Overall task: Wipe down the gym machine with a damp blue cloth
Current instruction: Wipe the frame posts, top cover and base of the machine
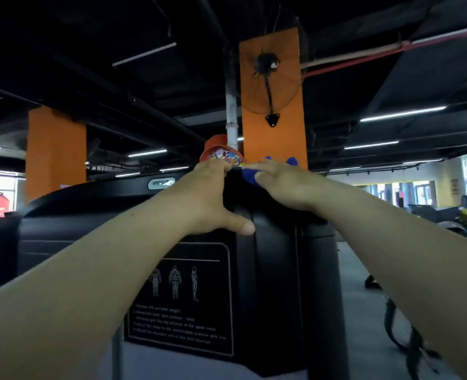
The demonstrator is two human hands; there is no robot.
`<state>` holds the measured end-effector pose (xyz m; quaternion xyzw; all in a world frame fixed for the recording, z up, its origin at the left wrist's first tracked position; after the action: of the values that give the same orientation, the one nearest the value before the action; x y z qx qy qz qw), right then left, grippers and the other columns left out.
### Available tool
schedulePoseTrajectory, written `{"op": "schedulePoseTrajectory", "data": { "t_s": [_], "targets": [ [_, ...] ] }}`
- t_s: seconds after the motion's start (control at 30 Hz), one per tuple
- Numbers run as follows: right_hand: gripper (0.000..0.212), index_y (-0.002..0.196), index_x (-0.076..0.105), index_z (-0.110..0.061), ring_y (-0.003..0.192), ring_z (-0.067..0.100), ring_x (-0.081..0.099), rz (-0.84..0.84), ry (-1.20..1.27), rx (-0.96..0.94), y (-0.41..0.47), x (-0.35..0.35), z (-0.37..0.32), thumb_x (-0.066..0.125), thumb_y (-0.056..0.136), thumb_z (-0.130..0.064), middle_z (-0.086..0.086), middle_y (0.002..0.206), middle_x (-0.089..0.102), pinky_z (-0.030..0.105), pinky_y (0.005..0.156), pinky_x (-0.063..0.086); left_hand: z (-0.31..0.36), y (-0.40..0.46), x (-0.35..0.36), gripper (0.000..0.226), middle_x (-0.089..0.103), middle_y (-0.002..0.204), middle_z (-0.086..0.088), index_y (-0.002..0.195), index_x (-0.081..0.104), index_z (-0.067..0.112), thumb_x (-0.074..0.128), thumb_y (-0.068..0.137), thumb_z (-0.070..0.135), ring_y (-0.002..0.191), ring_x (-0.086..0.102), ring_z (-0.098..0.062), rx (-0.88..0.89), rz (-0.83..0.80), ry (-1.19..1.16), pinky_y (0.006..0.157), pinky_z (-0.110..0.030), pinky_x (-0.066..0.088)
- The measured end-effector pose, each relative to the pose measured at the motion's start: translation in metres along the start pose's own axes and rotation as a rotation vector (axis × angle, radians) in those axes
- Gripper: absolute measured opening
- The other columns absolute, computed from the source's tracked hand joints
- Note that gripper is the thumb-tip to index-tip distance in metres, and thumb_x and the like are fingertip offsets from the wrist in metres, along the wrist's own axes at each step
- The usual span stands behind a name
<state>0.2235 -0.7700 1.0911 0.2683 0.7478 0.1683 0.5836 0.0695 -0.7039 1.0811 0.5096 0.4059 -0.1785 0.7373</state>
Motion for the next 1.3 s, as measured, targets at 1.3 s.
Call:
{"op": "schedulePoseTrajectory", "data": {
  "t_s": [1.3],
  "targets": [
    [0.050,0.153,0.024,-0.026,0.148,0.010,0.016,0.328,-0.749,0.155,0.002,0.083,-0.094,0.022,0.105,-0.039,-0.005,0.161,0.023,0.035,0.120,0.005,-0.115,-0.014,-0.001,0.110,0.035,0.155,0.005,0.155,0.005,0.028,0.080,0.076,0.041,0.141,0.033,-0.018,0.112,-0.045,0.095,0.115,-0.028,0.016]
  ]
}}
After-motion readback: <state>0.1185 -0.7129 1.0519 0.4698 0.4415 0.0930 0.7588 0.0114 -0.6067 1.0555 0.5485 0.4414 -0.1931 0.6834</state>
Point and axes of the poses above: each hand's wrist, its own y-axis towards the middle knuckle, its own x-axis out of the palm, z = x × y, the point moved 3 cm from there along y, towards the middle knuckle
